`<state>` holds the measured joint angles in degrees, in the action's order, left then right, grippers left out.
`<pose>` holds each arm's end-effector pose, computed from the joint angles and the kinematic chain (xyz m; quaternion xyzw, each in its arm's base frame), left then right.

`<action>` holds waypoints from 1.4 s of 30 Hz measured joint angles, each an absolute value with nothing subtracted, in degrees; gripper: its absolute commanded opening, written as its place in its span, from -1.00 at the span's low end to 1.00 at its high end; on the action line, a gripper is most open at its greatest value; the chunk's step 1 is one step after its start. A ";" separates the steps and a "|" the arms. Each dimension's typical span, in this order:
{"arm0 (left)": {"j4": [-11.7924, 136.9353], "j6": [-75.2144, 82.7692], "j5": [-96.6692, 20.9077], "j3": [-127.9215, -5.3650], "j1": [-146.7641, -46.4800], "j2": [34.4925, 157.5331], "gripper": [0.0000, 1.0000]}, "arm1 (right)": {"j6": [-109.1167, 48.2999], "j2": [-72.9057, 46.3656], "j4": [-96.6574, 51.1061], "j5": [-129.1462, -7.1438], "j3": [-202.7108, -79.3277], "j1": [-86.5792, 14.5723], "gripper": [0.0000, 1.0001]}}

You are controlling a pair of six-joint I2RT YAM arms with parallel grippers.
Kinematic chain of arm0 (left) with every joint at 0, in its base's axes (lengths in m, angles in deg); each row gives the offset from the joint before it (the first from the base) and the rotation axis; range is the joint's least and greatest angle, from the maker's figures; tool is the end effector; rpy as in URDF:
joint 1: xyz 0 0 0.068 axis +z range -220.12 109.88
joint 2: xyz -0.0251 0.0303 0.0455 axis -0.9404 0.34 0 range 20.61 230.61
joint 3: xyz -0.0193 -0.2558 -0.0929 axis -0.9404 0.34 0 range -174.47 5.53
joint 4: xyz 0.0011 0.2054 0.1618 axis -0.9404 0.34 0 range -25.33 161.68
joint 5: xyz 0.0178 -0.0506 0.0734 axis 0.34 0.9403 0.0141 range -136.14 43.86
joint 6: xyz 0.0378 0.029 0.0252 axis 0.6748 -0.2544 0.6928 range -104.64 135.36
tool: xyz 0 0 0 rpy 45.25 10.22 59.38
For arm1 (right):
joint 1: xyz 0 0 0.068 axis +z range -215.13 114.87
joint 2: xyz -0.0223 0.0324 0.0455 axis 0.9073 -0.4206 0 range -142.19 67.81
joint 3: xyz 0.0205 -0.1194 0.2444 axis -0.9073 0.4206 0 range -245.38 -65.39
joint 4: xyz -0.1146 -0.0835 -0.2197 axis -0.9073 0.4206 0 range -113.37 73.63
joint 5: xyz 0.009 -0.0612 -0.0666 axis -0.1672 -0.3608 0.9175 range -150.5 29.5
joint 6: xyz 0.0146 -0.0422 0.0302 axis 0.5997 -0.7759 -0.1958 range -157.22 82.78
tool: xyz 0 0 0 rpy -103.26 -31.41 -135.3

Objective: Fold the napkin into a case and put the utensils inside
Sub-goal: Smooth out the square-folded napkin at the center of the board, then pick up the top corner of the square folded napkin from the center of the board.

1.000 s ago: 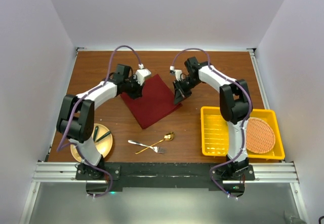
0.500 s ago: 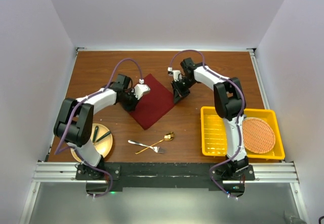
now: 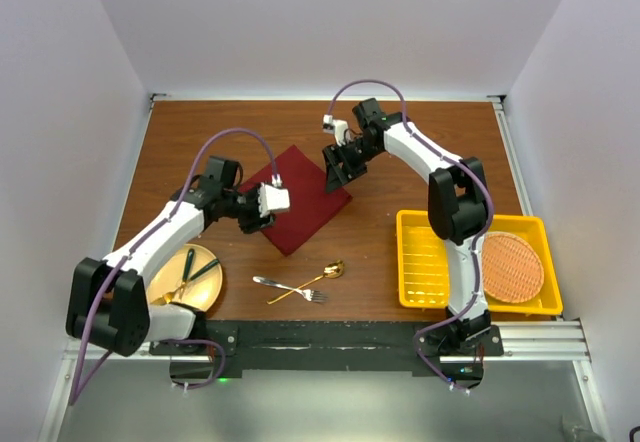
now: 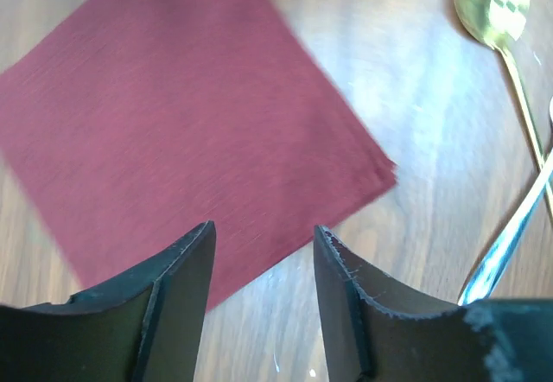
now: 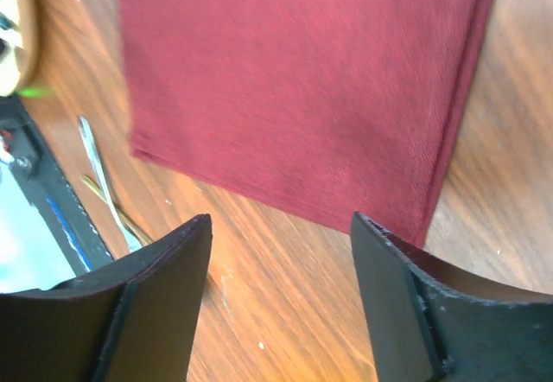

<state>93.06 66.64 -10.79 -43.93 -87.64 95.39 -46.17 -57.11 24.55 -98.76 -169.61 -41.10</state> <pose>0.2406 -0.0976 0.2347 0.5895 0.6937 -0.1899 0.3677 0.4100 0.2069 0.2046 -0.3218 0.8730 0.3422 0.1314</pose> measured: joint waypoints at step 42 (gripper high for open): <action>94.17 91.52 -9.15 -39.03 -97.59 108.22 -0.56 | -42.72 -58.56 20.29 -102.37 -171.12 -41.12 0.60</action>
